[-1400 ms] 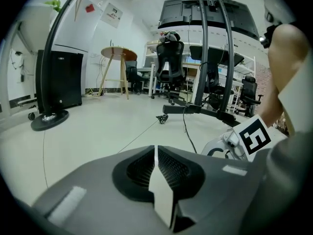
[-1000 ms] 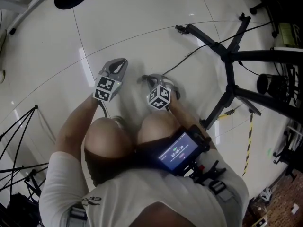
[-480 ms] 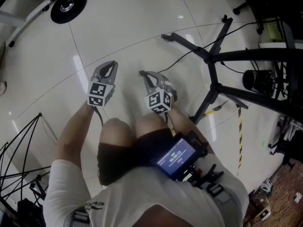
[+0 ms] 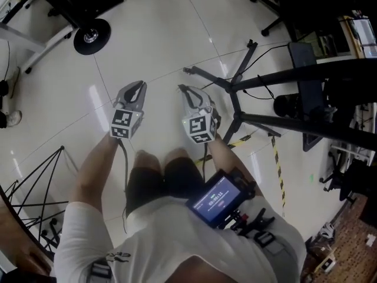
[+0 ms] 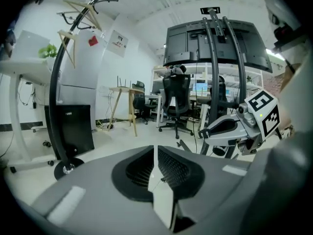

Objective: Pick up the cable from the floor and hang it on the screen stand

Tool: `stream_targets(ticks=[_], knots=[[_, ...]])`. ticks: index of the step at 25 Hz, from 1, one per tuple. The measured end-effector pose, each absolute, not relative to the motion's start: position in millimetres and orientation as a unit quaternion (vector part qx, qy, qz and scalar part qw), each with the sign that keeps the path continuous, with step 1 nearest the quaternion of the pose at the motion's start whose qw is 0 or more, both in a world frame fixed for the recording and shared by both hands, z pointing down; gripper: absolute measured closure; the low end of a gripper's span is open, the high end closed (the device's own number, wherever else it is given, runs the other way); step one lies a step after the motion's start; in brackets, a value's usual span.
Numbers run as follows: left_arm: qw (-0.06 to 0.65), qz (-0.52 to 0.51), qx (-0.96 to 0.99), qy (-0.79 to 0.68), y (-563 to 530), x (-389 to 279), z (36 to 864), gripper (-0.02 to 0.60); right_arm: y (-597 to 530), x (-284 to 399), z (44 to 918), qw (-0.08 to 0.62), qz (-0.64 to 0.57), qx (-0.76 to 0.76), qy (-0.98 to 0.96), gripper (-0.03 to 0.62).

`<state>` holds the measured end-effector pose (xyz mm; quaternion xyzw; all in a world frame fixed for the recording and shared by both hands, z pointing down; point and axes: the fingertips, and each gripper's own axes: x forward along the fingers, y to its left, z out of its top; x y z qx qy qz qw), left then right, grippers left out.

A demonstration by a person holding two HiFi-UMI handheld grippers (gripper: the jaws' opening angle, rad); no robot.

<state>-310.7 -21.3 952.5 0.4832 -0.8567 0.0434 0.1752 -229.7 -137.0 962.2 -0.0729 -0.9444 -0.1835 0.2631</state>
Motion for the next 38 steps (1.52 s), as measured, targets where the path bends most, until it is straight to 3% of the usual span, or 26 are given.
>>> stream_targets(ticks=[8,18,30,38], knots=[[0.124,0.027,0.488,-0.863,-51.1,-318.4,755.6,0.577,-167.5,-252.5,747.2,0.190,-0.173,-0.041,-0.965,0.539],[0.072,0.001,0.489,-0.869,-71.7,-333.0,568.4,0.577,-189.1,-277.1,528.8,0.117,-0.175,-0.007,-0.978,0.539],[-0.001,-0.022,0.502,-0.864,-79.3,-324.0,411.6,0.577,-192.5,-258.6,355.5,0.041,-0.146,0.020,-0.988,0.539],[-0.041,-0.026,0.509,-0.859,-83.8,-315.3,369.4,0.577,-194.1,-250.7,312.6,0.016,-0.147,0.033,-0.988,0.539]])
